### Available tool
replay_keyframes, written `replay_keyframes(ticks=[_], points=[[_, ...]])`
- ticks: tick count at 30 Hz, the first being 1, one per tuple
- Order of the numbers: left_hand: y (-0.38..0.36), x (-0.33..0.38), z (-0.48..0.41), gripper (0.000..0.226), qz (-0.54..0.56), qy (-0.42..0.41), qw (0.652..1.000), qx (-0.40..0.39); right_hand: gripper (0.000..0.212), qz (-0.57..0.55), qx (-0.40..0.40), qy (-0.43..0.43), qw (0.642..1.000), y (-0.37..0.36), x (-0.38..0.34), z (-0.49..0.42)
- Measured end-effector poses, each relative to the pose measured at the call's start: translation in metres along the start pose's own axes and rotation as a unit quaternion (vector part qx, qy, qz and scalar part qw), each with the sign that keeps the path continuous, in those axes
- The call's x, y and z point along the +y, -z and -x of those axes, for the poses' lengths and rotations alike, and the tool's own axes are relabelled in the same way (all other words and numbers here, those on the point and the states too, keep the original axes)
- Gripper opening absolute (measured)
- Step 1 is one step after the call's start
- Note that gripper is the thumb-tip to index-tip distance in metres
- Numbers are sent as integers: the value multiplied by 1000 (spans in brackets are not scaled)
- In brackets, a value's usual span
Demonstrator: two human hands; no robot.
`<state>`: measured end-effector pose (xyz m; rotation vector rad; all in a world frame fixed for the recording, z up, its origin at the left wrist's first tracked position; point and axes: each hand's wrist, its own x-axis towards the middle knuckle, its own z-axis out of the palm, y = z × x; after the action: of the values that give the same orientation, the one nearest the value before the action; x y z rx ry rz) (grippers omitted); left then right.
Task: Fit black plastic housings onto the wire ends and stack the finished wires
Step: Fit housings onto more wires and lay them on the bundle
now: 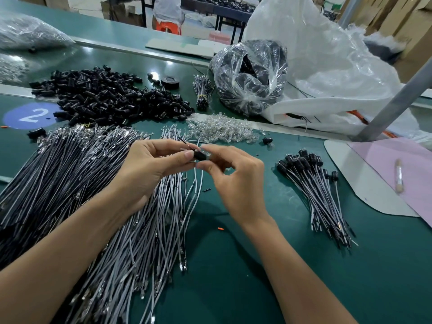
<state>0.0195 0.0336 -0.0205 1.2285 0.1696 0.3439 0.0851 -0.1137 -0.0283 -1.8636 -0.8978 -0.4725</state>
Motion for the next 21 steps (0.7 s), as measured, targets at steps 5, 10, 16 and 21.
replay_keyframes(ticks=[5,10,16,21], points=[[-2,-1,0,11,-10,-13,1000,6,18,24,-3,19,1000,1,1,1],[0,0,0,10,-27,-52,997,48,14,58,20,2,998,1,0,1],[13,8,-3,14,55,-71,981,174,9,-23,39,-121,992,14,6,-10],[15,10,-5,14,76,-75,976,188,9,-303,23,-320,897,21,8,-17]])
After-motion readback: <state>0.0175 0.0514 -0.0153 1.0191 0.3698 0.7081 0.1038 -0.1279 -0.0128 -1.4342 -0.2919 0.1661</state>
